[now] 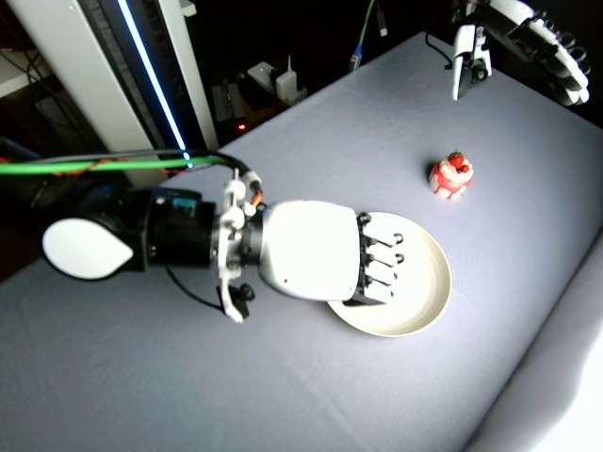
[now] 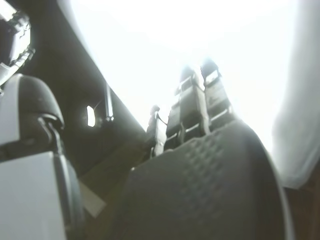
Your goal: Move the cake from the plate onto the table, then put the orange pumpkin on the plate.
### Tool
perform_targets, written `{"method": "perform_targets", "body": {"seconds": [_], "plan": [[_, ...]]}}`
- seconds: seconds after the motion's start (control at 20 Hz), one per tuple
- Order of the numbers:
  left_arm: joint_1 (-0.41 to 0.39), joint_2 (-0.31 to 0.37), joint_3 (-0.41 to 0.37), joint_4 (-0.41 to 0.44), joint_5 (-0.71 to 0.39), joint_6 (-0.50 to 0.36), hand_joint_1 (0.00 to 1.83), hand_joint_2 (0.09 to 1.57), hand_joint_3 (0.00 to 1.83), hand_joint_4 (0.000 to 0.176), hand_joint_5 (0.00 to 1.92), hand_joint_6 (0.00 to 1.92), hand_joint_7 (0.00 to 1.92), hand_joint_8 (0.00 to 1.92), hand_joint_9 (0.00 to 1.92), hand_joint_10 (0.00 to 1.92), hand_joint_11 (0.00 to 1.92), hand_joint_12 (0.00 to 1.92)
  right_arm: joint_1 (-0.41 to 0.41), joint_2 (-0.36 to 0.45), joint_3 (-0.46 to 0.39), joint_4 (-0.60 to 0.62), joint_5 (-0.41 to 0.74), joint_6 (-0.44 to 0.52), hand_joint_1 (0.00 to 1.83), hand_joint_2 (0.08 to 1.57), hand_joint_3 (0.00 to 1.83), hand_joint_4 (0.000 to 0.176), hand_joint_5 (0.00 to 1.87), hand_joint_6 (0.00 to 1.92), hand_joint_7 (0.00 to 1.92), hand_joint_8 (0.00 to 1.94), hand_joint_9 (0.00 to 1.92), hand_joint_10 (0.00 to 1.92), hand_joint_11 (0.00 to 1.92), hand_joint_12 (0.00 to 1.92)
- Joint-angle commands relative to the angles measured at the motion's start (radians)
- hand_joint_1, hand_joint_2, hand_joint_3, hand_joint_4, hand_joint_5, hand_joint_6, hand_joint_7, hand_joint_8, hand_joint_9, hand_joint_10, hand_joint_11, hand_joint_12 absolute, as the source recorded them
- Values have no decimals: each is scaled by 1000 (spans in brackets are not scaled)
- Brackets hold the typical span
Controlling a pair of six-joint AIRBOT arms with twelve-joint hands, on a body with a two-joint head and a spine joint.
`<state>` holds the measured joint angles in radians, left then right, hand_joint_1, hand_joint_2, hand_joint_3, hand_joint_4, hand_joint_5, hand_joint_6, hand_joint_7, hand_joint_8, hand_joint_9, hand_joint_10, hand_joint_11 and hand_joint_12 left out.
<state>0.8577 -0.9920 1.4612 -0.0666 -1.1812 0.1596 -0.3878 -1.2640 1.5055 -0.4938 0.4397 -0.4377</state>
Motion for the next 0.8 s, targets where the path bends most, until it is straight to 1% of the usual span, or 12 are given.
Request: {"method": "perform_targets", "body": {"seconds": [0.0, 0.1, 0.15, 0.25, 0.35, 0.4, 0.45, 0.5, 0.55, 0.6, 0.65, 0.75], "plan": [[-20, -2, 17, -36, -114, -3, 1011, 909, 0, 147, 31, 4, 45, 1, 184, 0, 0, 155, 16, -8, 12, 16, 95, 10, 1189, 1220, 0, 0, 793, 1217, 837, 1398, 727, 1730, 720, 1921], [-54, -25, 36, -3, -105, -3, 1021, 877, 0, 153, 70, 6, 73, 3, 197, 4, 0, 169, 23, -24, 35, 6, 84, 16, 1186, 1214, 0, 0, 789, 1240, 834, 1374, 695, 1665, 673, 1887], [-64, -31, 40, 4, -104, -3, 990, 866, 0, 164, 80, 2, 100, 2, 203, 2, 0, 176, 26, -29, 41, 1, 81, 19, 1180, 1210, 0, 3, 761, 1331, 851, 1292, 733, 1598, 722, 1853], [-74, -38, 44, 10, -108, -3, 972, 880, 1, 161, 69, 1, 95, 1, 212, 4, 0, 230, 35, -50, 59, -5, 74, 29, 1183, 1206, 0, 3, 764, 1338, 861, 1258, 739, 1539, 718, 1806], [-75, -40, 45, 12, -109, -3, 958, 879, 0, 175, 75, 1, 93, 0, 221, 3, 0, 318, 42, -70, 70, -5, 74, 29, 1192, 1197, 0, 0, 771, 1306, 885, 1241, 781, 1473, 746, 1737], [-77, -45, 48, 14, -109, -3, 967, 875, 0, 176, 77, 2, 93, 0, 226, 5, 0, 315, 47, -80, 75, -5, 74, 29, 1321, 1177, 0, 0, 765, 1276, 888, 1172, 836, 1396, 744, 1702], [-81, -52, 53, 19, -109, -3, 987, 888, 2, 166, 79, 1, 80, 4, 202, 13, 0, 211, 50, -90, 82, -5, 75, 29, 1339, 1191, 4, 0, 757, 1253, 833, 1270, 793, 1474, 718, 1801], [-83, -55, 57, 22, -110, -3, 1003, 893, 1, 167, 48, 0, 74, 1, 204, 12, 0, 154, 50, -98, 85, -5, 75, 29, 1210, 1177, 0, 0, 820, 1209, 902, 1247, 796, 1542, 767, 1745], [-86, -56, 59, 23, -110, -3, 1003, 893, 1, 167, 48, 0, 74, 1, 204, 12, 0, 154, 50, -106, 90, -5, 75, 29, 1210, 1177, 0, 0, 820, 1209, 902, 1247, 796, 1542, 767, 1745], [-87, -57, 59, 23, -112, -3, 1006, 927, 5, 166, 1, 0, 57, 4, 184, 6, 0, 56, 50, -111, 92, -5, 75, 29, 1208, 1169, 0, 0, 843, 1166, 912, 1249, 825, 1559, 820, 1729], [-87, -57, 60, 23, -115, -3, 1018, 926, 2, 174, 0, 0, 62, 4, 188, 7, 0, 10, 50, -117, 96, -5, 75, 29, 1321, 1166, 5, 0, 807, 1188, 877, 1225, 846, 1430, 809, 1695], [-87, -58, 63, 23, -120, -3, 998, 945, 8, 165, 0, 0, 47, 0, 180, 2, 25, 12, 51, -135, 105, -6, 76, 29, 1347, 1171, 6, 0, 789, 1207, 854, 1251, 842, 1397, 794, 1681]]}}
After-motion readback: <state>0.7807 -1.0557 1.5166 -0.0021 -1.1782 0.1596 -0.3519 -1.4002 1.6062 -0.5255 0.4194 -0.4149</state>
